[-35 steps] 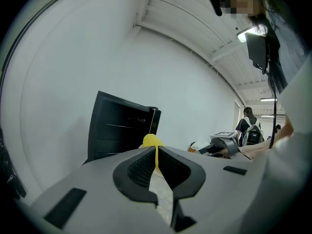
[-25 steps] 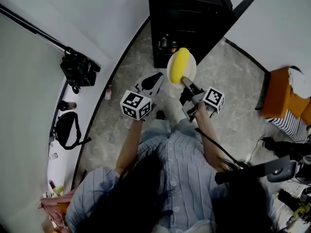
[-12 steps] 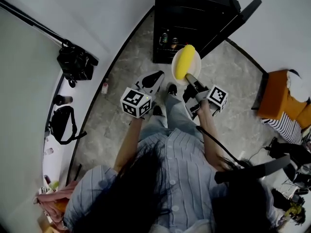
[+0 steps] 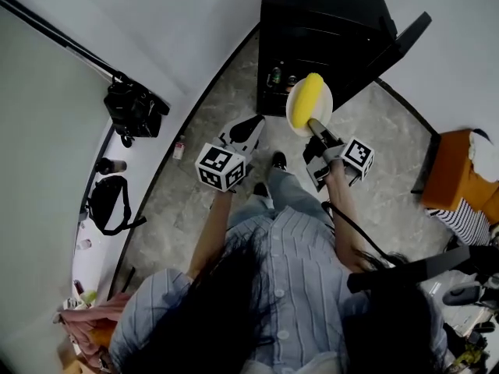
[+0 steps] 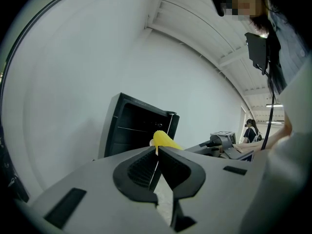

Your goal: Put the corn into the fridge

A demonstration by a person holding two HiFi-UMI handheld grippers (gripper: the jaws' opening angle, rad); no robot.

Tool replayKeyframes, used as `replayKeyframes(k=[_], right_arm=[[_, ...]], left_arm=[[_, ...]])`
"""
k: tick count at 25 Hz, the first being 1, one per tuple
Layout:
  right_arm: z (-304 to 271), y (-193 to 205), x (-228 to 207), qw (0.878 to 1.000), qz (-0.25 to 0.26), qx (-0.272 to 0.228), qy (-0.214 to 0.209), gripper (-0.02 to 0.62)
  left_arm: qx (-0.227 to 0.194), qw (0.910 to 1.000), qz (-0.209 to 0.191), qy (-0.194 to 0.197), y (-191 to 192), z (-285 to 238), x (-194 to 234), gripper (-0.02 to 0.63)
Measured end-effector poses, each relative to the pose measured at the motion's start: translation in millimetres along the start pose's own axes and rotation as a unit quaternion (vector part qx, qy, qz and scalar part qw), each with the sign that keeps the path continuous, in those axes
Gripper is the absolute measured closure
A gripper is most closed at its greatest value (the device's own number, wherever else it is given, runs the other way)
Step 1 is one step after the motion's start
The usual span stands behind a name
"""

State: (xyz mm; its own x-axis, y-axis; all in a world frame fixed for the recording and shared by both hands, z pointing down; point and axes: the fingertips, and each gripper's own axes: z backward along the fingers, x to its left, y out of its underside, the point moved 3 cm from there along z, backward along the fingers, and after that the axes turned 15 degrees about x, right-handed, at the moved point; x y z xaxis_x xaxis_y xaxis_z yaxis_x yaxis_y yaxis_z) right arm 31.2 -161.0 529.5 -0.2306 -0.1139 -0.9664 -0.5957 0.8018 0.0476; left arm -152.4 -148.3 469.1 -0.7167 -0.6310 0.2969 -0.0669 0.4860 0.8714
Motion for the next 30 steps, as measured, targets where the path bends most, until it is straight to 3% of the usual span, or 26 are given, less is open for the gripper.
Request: replayKeyframes(k=[5,17,30], right_arm=[[-8,-14,2,1.0,0.0,0.005,-0.001,0.558],[-54,-108,6,1.0,-0.001,0.014,0.001,0.558],[-87,-169,12,1.0,-0.016,0.003,0.002,0.558]], left_arm=[[0.005,1.0,0.001,0.006,-2,-16,2,0.583],[0.024,0.9989,-0.021,0.034,-43,-98,15,0.583],[0.039,0.9981,-0.035,0.032,-65,-132,29,0.583]])
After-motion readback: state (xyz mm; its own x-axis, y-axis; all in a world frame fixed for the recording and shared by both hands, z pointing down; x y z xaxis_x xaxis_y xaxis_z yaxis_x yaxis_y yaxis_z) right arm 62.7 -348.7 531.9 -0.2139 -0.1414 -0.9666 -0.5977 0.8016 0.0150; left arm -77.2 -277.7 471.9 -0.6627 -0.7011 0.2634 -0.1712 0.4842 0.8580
